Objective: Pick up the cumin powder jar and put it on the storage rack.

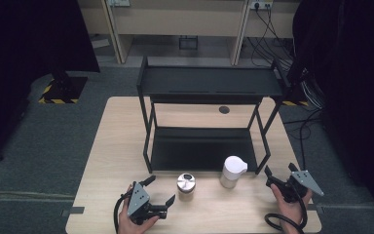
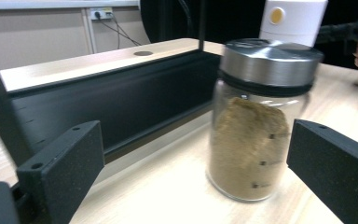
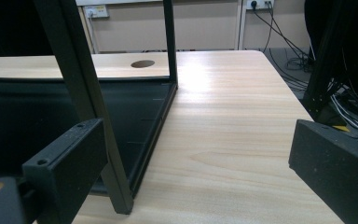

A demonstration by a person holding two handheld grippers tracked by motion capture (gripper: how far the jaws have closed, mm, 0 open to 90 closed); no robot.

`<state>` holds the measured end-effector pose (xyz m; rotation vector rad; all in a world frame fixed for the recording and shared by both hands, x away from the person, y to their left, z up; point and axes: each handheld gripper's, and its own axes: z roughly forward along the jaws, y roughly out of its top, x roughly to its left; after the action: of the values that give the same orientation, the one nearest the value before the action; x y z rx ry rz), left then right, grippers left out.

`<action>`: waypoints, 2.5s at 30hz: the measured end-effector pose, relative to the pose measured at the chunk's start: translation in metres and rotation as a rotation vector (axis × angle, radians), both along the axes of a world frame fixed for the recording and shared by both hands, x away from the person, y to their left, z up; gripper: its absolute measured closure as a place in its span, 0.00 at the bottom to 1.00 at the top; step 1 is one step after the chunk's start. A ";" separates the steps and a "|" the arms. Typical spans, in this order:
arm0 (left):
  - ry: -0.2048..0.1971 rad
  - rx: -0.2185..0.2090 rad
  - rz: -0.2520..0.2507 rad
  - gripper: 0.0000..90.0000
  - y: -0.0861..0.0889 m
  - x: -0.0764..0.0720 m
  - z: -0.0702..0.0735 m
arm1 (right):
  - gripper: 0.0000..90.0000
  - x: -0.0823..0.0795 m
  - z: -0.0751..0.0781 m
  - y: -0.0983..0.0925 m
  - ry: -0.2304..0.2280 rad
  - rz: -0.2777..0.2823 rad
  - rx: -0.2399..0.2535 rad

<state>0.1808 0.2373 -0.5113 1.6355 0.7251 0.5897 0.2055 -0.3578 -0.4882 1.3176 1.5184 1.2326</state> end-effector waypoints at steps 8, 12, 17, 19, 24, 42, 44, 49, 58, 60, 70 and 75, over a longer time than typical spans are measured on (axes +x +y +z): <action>-0.006 0.007 -0.031 0.02 -0.005 0.001 0.000 | 0.05 0.000 0.000 0.000 0.002 -0.002 0.004; -0.004 0.017 -0.045 0.02 -0.007 0.003 0.002 | 0.05 0.000 0.000 0.000 0.003 -0.002 0.006; 0.002 0.039 -0.057 0.01 -0.012 0.007 0.005 | 0.05 0.001 0.001 0.001 0.006 -0.002 -0.003; 0.003 0.046 -0.055 0.01 -0.015 0.008 0.006 | 0.05 0.001 0.001 0.001 0.006 -0.002 -0.004; 0.002 0.078 -0.068 0.01 -0.025 0.011 0.009 | 0.05 0.001 0.001 0.001 0.006 -0.003 -0.002; 0.010 0.096 -0.082 0.04 -0.049 0.024 0.013 | 0.05 0.000 0.001 0.001 0.003 0.000 -0.004; 0.012 0.095 -0.083 0.04 -0.050 0.025 0.013 | 0.05 0.001 0.001 0.001 0.005 0.001 -0.004; 0.016 0.082 -0.099 0.06 -0.054 0.031 0.012 | 0.05 0.000 0.001 0.001 0.004 0.001 -0.004; 0.020 0.087 -0.108 0.20 -0.058 0.034 0.013 | 0.05 0.000 0.000 0.000 0.002 0.003 -0.001; 0.019 0.091 -0.102 0.24 -0.058 0.033 0.014 | 0.05 0.000 0.000 0.000 0.003 0.005 -0.002; 0.016 0.074 -0.107 0.34 -0.055 0.034 0.012 | 0.05 0.000 0.001 0.000 0.004 0.005 0.000; 0.015 0.089 -0.111 0.34 -0.057 0.032 0.015 | 0.05 0.000 0.000 -0.001 0.004 0.005 0.003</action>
<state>0.2133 0.1802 -0.4963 1.7523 0.6218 0.5373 0.2058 -0.3583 -0.4878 1.3193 1.5240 1.2365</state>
